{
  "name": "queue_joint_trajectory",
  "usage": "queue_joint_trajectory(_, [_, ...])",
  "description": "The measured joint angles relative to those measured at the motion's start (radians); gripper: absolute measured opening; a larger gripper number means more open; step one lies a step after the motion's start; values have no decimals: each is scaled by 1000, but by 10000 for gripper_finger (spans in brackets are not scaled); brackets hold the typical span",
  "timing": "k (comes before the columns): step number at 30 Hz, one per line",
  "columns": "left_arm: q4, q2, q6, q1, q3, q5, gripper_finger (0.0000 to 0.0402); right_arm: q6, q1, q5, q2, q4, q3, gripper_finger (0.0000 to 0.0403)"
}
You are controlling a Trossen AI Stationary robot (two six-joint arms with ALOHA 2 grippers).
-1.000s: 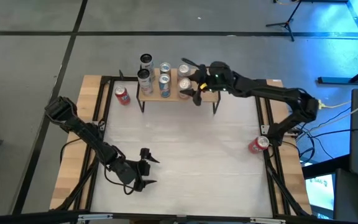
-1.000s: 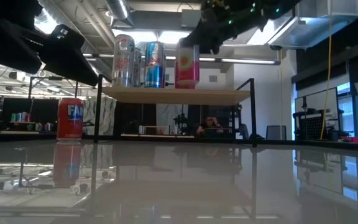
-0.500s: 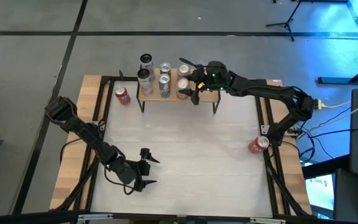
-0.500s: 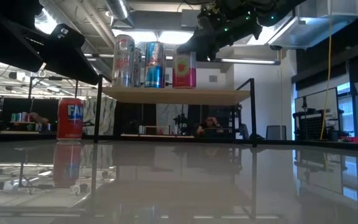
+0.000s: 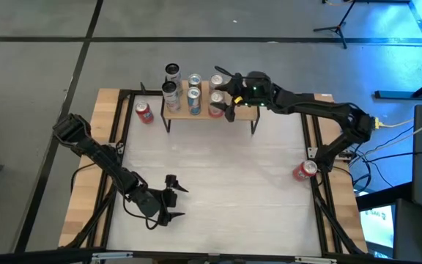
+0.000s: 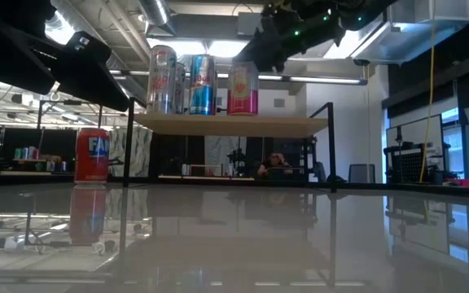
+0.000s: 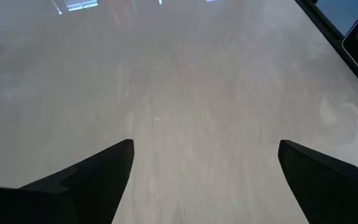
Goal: Place canned beverage on shelf
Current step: Put the right red soda can on the shelf
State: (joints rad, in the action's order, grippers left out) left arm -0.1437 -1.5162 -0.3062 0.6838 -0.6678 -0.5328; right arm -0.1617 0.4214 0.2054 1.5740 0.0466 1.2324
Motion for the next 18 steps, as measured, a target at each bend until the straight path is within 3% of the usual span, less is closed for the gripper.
queue_joint_trajectory(9, [0,0,-21,0,0,28,389,24,-12,-13,-180,-192,0,303])
queue_joint_trajectory(18, [0,0,-9,-1,0,27,389,190,-130,-57,-394,-627,0,303])
